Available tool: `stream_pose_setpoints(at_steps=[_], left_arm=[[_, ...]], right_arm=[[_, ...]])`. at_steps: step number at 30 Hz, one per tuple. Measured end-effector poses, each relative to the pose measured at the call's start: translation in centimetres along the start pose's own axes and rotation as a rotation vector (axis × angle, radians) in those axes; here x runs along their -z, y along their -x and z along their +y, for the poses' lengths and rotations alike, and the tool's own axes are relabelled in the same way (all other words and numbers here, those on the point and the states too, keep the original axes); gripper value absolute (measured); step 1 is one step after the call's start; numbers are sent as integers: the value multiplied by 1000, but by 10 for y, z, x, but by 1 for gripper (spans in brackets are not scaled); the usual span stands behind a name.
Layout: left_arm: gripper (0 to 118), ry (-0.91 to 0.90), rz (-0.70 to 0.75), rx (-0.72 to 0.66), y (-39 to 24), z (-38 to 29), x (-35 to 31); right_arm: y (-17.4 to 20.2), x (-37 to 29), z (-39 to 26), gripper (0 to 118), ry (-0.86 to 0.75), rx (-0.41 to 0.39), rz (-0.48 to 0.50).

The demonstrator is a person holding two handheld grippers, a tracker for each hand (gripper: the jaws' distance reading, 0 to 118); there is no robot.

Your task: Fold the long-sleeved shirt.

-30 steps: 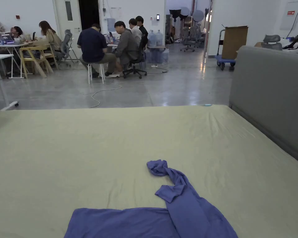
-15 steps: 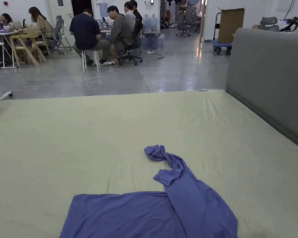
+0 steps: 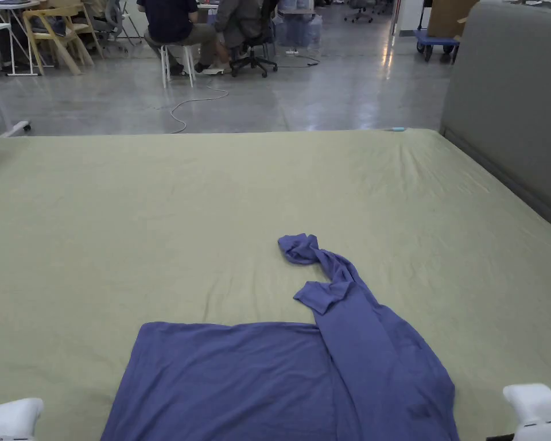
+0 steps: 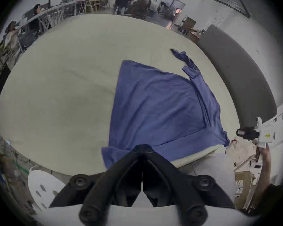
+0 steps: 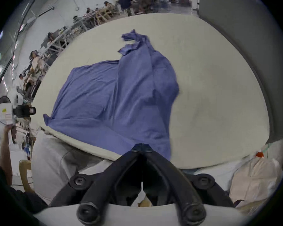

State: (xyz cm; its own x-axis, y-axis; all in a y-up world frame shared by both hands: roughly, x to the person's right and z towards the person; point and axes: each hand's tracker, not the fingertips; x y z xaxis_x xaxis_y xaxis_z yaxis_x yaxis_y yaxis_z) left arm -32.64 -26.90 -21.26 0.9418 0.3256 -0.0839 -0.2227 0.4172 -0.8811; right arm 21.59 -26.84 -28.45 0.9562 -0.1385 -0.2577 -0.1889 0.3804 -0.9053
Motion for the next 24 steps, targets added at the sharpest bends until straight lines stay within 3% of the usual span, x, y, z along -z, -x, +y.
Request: stream_pose_setpoints(at_steps=[6, 8, 12, 13, 14, 15, 16, 17, 19, 22, 23, 24], left_arm=[[0, -10, 3, 41, -11, 31, 8], [0, -11, -14, 35, -9, 44, 17], [0, -4, -18, 37, -8, 63, 33], [0, -7, -5, 45, -7, 69, 38], [0, -5, -3, 47, -6, 73, 41], [0, -5, -2, 44, -4, 78, 43], [0, -8, -2, 39, -4, 81, 47], [0, -9, -1, 32, -3, 85, 49], [0, -10, 3, 22, -1, 91, 53], [0, -6, 7, 22, 0, 93, 58], [0, -2, 8, 22, 0, 93, 59], [0, 1, 10, 22, 0, 91, 61]], right_arm=[[17, 22, 45, 0, -27, -22, 47], [26, 33, 74, 0, -45, -30, 106], [62, 60, 164, 0, -107, -162, 132], [72, 71, 194, 7, -135, -194, 129], [80, 81, 218, 31, -138, -218, 122], [88, 97, 244, 82, -139, -250, 110], [96, 117, 273, 112, -131, -246, 113], [102, 137, 299, 118, -128, -231, 62], [112, 175, 338, 118, -124, -253, 12], [120, 236, 378, 113, 11, -239, -108], [117, 251, 382, 102, 51, -241, -119], [119, 269, 385, 68, 110, -265, -140]])
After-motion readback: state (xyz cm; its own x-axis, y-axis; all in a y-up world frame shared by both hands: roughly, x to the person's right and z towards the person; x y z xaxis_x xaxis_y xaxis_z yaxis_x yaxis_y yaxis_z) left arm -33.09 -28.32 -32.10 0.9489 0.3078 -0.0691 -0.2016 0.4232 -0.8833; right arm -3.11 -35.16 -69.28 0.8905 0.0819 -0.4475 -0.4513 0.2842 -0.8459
